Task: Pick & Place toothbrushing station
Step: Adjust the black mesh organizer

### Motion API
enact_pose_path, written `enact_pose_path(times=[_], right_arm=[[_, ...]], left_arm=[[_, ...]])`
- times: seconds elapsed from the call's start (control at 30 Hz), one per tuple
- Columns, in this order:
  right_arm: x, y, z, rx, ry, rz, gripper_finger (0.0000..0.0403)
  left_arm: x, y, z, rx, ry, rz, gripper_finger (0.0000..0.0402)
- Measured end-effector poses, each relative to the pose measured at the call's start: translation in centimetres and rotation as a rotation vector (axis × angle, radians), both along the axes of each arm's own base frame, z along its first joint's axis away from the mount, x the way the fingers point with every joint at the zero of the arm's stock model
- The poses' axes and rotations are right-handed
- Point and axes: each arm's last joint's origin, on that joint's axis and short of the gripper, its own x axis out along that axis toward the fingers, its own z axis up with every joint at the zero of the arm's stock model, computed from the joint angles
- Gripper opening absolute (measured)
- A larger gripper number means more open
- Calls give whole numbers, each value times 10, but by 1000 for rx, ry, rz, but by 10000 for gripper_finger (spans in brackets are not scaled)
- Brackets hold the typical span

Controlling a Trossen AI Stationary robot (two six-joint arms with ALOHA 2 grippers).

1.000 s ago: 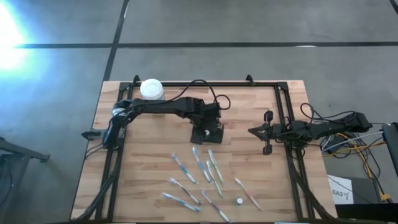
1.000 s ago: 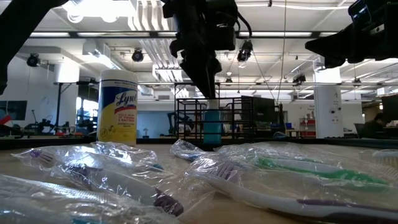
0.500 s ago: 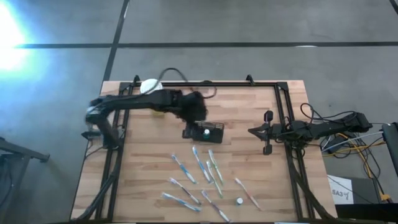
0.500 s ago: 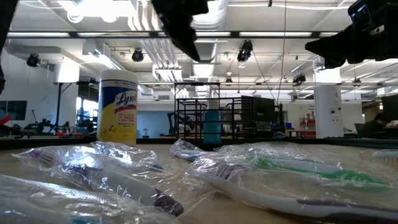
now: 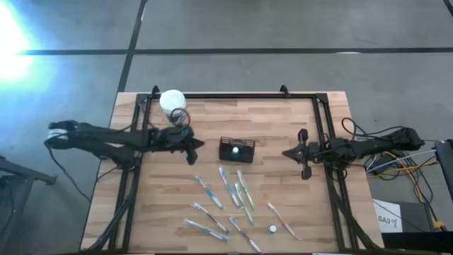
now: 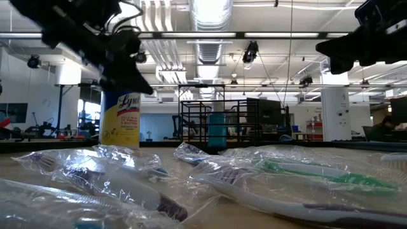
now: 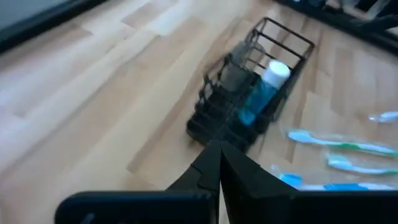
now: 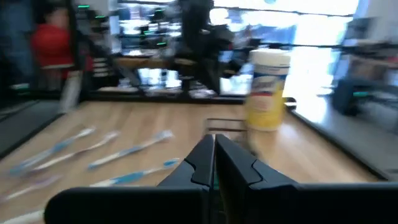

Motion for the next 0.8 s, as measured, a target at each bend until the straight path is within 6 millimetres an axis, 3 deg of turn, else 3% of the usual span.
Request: enact_pose_path(times=[0.1,0.27,0.63,0.8], right_arm=[[4,2,-5,69,52,24,9],[13,2,-15,201,133,-27,8],[40,13,-32,314,157,1,8],[57,17,-40,339,170,-4,8]], left_arm=[[-9,-3,-24,-2,-33,24,4],[-13,-3,-45,-26,-62,104,4],[8,-4,-75,-89,-54,147,3],[21,-5,-78,-102,-83,146,3]])
